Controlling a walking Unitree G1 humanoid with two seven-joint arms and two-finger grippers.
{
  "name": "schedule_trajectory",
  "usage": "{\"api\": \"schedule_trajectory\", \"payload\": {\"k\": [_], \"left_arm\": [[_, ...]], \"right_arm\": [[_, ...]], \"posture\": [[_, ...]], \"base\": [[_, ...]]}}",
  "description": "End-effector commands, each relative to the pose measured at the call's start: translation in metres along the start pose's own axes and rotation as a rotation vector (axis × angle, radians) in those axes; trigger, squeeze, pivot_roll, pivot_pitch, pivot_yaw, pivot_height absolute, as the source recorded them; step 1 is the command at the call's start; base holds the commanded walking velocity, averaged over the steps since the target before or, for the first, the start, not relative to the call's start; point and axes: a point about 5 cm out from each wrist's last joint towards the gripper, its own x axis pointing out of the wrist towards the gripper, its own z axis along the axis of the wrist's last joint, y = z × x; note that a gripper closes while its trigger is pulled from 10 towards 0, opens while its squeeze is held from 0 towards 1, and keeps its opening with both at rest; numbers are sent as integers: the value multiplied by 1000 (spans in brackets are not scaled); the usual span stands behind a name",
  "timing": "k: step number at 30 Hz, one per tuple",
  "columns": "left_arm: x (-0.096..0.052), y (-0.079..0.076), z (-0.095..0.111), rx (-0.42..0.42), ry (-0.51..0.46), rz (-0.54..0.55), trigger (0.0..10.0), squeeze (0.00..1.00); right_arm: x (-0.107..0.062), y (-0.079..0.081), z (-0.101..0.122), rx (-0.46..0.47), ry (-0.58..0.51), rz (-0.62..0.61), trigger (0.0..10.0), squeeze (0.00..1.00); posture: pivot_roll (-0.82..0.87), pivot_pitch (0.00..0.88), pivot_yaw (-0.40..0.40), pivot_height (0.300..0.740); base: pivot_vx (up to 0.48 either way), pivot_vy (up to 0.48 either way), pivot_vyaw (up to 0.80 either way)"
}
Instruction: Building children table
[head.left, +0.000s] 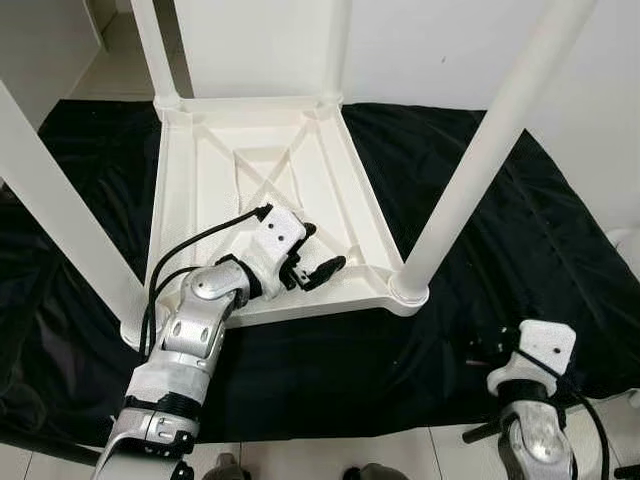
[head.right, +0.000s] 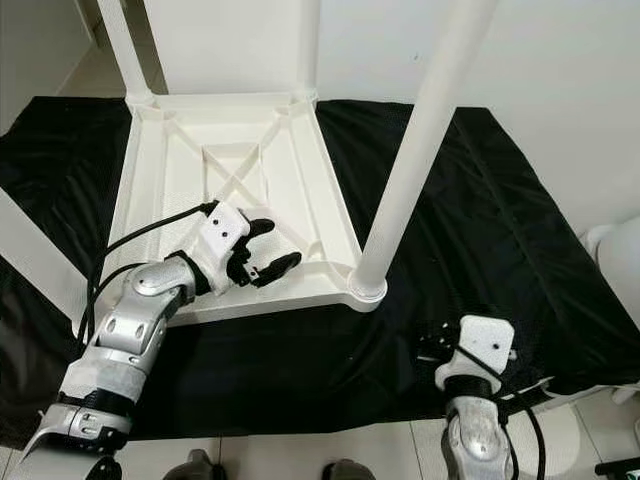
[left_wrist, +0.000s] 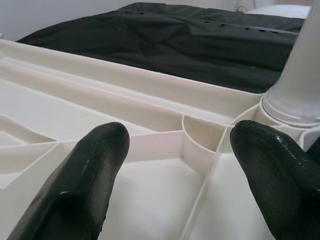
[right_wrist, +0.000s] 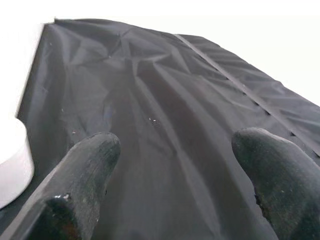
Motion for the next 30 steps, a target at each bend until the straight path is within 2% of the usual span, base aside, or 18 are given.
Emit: {"api": "schedule_trajectory", "payload": {"k": [1, 3, 5, 9, 12, 16, 17, 24, 26, 28, 29, 30], "left_arm": [[1, 20, 1, 0, 1, 368, 10000, 0], [1, 20, 1, 0, 1, 368, 10000, 0], [4, 23, 1, 4, 6, 395, 10000, 0], [6, 22, 2, 7, 5, 403, 10000, 0], [10, 20, 4, 28, 2, 403, 10000, 0], [11, 22, 4, 36, 10, 411, 10000, 0], [12, 25, 2, 42, 30, 439, 10000, 0], [13, 31, 2, 30, 44, 475, 10000, 0], [13, 34, 2, 40, 51, 485, 10000, 0], [13, 34, 2, 40, 51, 485, 10000, 0], [13, 35, 3, 42, 51, 487, 10000, 0], [13, 35, 3, 42, 51, 487, 10000, 0]], "right_arm": [[8, -4, -7, -1, 44, -3, 10000, 0], [8, -4, -7, -1, 44, -3, 10000, 0], [18, -7, -10, 2, 56, -7, 10000, 0], [25, -11, -13, 5, 69, -27, 10000, 0], [40, -15, -16, 47, 72, -39, 10000, 0], [45, -14, -17, 49, 74, -36, 10000, 0], [55, -11, -18, 43, 69, -19, 10000, 0], [71, -5, -14, 48, 48, 12, 10000, 0], [82, 4, -12, 59, 46, 48, 10000, 0], [82, 4, -12, 59, 46, 48, 10000, 0], [87, 14, -11, 69, 44, 96, 10000, 0], [87, 14, -11, 69, 44, 96, 10000, 0]], "posture": [[-9, 38, -16, 740], [-9, 38, -16, 740], [-1, 30, -24, 740], [6, 27, -26, 740], [17, 21, -34, 740], [17, 15, -32, 740], [25, 7, -29, 740], [29, 1, -29, 740], [37, 0, -31, 740], [37, 0, -31, 740], [39, 0, -31, 740], [39, 0, -31, 740]], "base": [[0, 0, 0], [0, 0, 0], [0, 0, 0], [0, 0, 0], [0, 0, 0], [0, 0, 0], [0, 0, 0], [0, 0, 0], [0, 0, 0], [0, 0, 0], [0, 0, 0], [0, 0, 0]]}}
